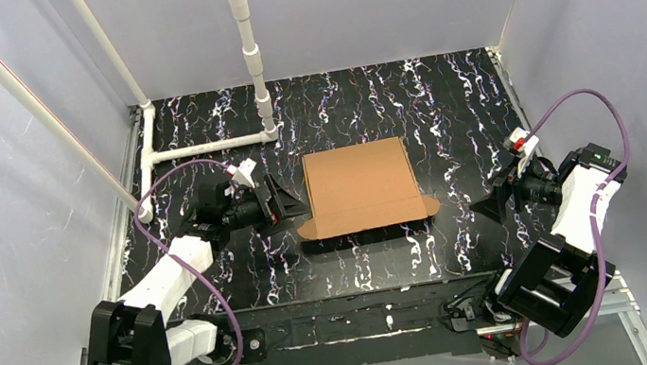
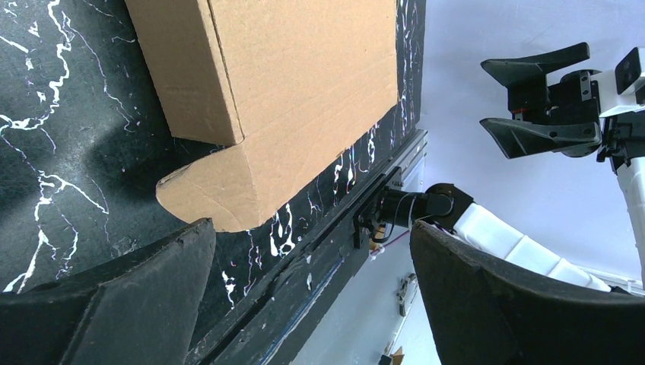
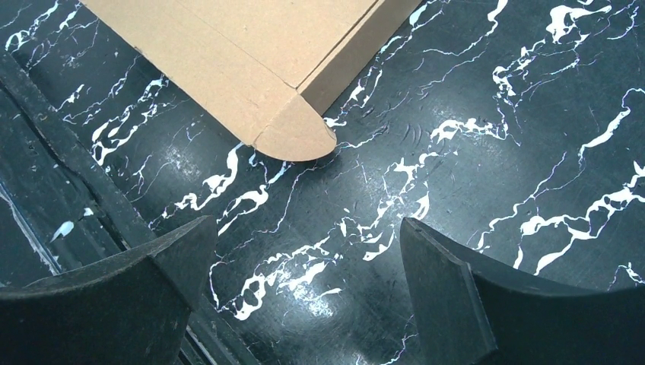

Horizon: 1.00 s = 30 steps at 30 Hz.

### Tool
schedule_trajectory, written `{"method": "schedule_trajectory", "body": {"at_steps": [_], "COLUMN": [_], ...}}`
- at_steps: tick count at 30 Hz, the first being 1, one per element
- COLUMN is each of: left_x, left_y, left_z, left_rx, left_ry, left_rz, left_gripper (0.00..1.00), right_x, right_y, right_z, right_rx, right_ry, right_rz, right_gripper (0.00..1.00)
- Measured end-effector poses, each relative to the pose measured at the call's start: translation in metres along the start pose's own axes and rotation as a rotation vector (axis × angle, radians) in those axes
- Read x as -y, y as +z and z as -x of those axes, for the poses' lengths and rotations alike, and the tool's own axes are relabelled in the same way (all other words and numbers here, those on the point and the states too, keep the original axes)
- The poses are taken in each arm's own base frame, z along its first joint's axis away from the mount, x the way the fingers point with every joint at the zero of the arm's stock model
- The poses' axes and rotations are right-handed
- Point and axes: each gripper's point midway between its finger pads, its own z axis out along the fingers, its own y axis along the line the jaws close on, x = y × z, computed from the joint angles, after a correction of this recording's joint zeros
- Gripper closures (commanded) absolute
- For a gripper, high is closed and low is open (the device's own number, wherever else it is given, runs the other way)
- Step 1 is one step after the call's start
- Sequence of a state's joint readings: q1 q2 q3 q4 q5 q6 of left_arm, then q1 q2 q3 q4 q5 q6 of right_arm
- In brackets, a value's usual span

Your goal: Fold the paper box

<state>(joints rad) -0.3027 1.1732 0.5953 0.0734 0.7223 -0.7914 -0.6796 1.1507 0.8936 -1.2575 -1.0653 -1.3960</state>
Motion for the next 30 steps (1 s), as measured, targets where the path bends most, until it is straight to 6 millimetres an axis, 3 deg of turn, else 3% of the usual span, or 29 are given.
{"method": "schedule_trajectory", "body": {"at_steps": [22,30], "left_x": [0.0,0.002], "left_y": [0.0,-0.001], "left_z": [-0.001,-0.003], "left_rx": [-0.004,-0.016], "left_ry": [0.011,0.017], "left_rz": [-0.004,-0.017], "left_gripper": [0.02,0.02], "right_x": [0.0,0.002], "right_y": [-0.001,-0.013], "right_z": [-0.002,-0.002], "right_rx": [-0.012,-0.088], "right_ry": [0.003,0.066], "right_rz": [-0.001,0.015], "right_gripper": [0.02,0.02]}}
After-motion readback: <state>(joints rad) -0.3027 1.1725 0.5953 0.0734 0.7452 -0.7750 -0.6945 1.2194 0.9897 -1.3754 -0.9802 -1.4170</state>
